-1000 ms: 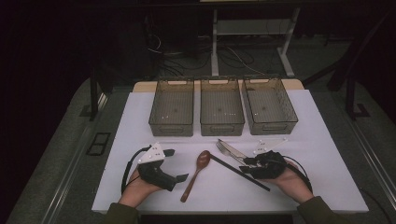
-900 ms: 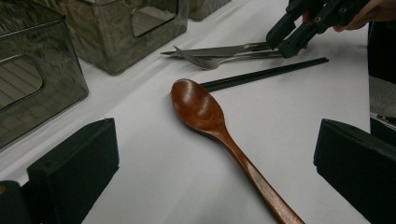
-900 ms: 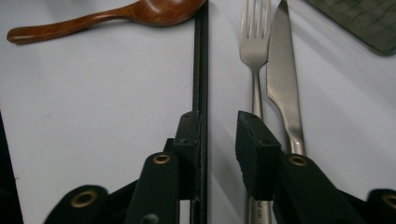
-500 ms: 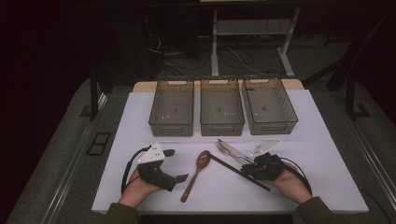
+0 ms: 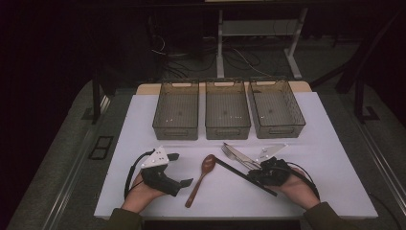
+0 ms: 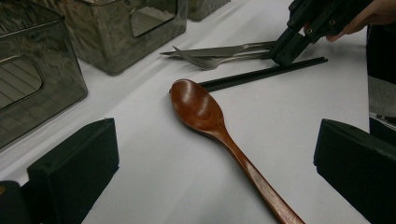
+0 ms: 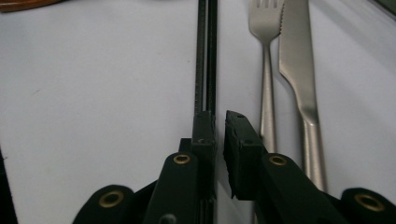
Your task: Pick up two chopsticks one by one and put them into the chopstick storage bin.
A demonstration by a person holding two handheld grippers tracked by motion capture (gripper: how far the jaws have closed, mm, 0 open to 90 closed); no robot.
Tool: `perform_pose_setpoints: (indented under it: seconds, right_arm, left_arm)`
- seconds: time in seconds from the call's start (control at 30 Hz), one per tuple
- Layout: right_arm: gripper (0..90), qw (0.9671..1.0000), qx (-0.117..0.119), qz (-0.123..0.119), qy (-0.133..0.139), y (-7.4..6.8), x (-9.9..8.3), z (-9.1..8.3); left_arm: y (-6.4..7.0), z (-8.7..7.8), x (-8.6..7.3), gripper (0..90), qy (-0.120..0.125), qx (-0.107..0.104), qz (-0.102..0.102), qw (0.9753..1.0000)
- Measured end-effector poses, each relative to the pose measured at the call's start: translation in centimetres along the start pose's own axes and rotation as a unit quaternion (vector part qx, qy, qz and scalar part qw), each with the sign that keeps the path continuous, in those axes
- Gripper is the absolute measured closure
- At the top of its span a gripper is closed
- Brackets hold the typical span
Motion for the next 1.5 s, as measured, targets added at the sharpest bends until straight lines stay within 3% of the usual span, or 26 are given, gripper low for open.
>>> perform_pose_setpoints:
  seconds: [0.9, 1.1, 1.5]
  right_arm:
    - [80.9, 0.9999, -0.012, -0.001, 0.001, -0.2, -0.5, 0.2]
    - [83.5, 0.999, -0.041, -0.013, 0.006, -0.7, -0.7, 0.1]
    - [85.2, 0.9982, -0.057, -0.01, 0.014, -0.9, -0.8, 0.1]
  left_arm:
    - [0.0, 0.0, 0.0, 0.0, -0.001, 0.0, 0.0, 1.0]
    - [0.0, 0.0, 0.0, 0.0, -0.002, 0.001, 0.001, 1.0]
    - [0.1, 0.1, -0.1, 0.0, -0.005, 0.0, 0.002, 1.0]
Point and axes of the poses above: each handheld gripper's, and its own axes: z roughly forward along the jaws, x roughly out of its top, y roughly to its right, the point moved 4 cm from there along z, roughly forward along the jaws, and after that the axes turned 11 degrees about -x, right-handed, at the moved point
